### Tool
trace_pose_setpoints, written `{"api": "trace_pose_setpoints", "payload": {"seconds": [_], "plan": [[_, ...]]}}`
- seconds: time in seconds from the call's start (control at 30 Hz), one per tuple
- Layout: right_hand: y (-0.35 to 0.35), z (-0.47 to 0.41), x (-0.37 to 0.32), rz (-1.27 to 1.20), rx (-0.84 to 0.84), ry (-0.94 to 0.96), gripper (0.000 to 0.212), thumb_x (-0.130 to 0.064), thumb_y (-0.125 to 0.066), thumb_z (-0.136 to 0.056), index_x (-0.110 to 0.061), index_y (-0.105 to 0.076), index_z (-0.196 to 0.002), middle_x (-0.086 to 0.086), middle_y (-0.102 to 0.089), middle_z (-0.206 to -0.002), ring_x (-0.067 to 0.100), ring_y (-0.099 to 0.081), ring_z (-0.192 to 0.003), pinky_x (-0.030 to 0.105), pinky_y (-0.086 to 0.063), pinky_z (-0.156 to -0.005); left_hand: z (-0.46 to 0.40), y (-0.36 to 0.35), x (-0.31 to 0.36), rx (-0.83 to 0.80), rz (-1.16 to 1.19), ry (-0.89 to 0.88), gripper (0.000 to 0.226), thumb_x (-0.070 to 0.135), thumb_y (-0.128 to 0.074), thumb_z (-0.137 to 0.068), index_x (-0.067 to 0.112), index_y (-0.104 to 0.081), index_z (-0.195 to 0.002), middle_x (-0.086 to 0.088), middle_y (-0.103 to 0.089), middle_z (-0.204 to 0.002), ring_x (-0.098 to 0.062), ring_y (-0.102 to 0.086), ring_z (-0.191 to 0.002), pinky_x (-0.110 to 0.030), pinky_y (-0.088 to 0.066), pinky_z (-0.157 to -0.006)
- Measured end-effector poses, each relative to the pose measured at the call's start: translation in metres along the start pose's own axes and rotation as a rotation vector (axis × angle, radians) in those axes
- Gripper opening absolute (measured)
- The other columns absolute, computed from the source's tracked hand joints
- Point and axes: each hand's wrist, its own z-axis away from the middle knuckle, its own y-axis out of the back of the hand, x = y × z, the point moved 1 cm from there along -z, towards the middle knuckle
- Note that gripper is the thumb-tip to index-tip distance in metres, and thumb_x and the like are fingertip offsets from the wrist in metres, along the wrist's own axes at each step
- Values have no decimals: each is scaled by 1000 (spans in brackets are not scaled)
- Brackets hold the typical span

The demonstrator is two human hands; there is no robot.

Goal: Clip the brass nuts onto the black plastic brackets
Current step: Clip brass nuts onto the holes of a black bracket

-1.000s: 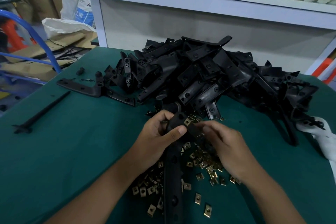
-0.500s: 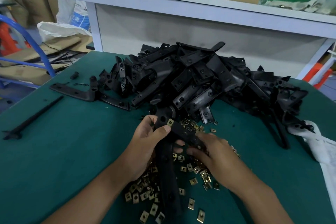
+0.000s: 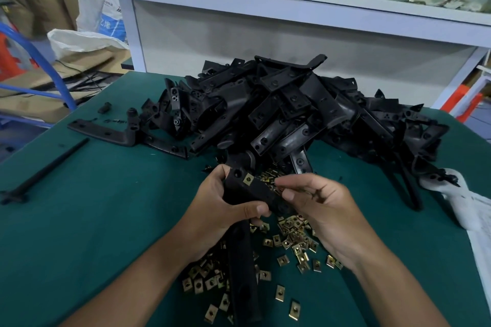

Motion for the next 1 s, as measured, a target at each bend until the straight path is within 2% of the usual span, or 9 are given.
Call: {"api": "trace_pose_setpoints", "payload": {"seconds": [0.1,0.23,0.57,0.7,1.0], "plan": [[-3,1,-3,-25,1,31,23,-14,-76,-77,-20,-79,-99,8,-76,-106,14,-71,-99,19,-53,-81,1,-1,1,-23,2,5,62,8,-92,-70,3,-44,-110,-19,-75,-84,-27,-75,-75,-29,-59,-64],[-4,1,-5,-13,11,51,23,-15,-76,-77,-21,-79,-98,8,-76,-108,14,-71,-100,20,-54,-81,2,-3,2,-40,2,28,66,2,-85,-70,-6,-40,-118,-19,-74,-82,-27,-74,-73,-30,-59,-61],[-4,3,-9,54,53,113,20,-13,-75,-78,-16,-78,-97,6,-78,-106,14,-73,-99,17,-55,-79,2,-3,2,-36,13,52,74,5,-90,-65,-6,-39,-117,-18,-74,-82,-27,-73,-72,-30,-59,-59],[-7,3,-8,84,40,102,17,-9,-73,-81,-15,-77,-96,6,-78,-105,16,-73,-98,21,-57,-81,2,-3,3,-46,15,45,77,7,-90,-65,-7,-38,-119,-18,-73,-81,-27,-73,-72,-30,-59,-59],[-10,5,-12,87,64,123,16,-8,-74,-77,-15,-80,-90,5,-79,-100,14,-74,-94,16,-55,-78,2,-2,2,-51,2,61,71,6,-88,-70,-6,-38,-120,-18,-73,-81,-26,-72,-71,-30,-57,-58]]}}
